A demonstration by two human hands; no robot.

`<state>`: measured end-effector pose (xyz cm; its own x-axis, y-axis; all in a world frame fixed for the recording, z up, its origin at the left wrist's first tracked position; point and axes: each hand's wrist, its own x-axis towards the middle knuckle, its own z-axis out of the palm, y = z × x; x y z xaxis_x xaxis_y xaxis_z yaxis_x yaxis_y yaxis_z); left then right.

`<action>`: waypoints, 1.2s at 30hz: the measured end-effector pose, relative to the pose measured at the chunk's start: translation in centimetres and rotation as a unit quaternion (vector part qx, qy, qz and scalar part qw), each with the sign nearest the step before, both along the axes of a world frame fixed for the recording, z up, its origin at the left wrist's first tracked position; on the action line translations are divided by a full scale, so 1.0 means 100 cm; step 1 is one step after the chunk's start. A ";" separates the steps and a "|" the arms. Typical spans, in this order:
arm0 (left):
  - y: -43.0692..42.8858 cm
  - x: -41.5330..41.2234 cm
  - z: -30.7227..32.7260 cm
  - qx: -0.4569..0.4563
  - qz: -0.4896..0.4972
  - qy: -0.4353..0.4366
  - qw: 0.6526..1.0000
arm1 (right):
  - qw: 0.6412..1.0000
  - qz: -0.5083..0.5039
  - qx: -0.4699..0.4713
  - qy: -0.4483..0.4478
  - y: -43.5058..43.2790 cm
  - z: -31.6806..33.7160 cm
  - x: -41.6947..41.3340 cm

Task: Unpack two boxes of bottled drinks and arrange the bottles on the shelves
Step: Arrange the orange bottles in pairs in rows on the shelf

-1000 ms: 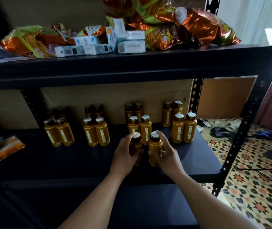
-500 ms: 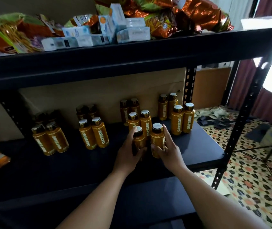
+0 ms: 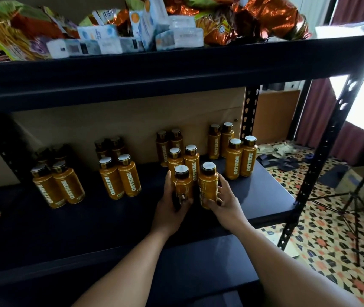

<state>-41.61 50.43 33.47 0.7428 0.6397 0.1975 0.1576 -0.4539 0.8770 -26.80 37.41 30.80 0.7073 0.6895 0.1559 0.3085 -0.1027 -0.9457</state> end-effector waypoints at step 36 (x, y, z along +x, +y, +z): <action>-0.001 -0.003 -0.003 -0.003 0.006 0.010 1.000 | 1.000 -0.019 -0.011 -0.008 0.001 -0.005 -0.001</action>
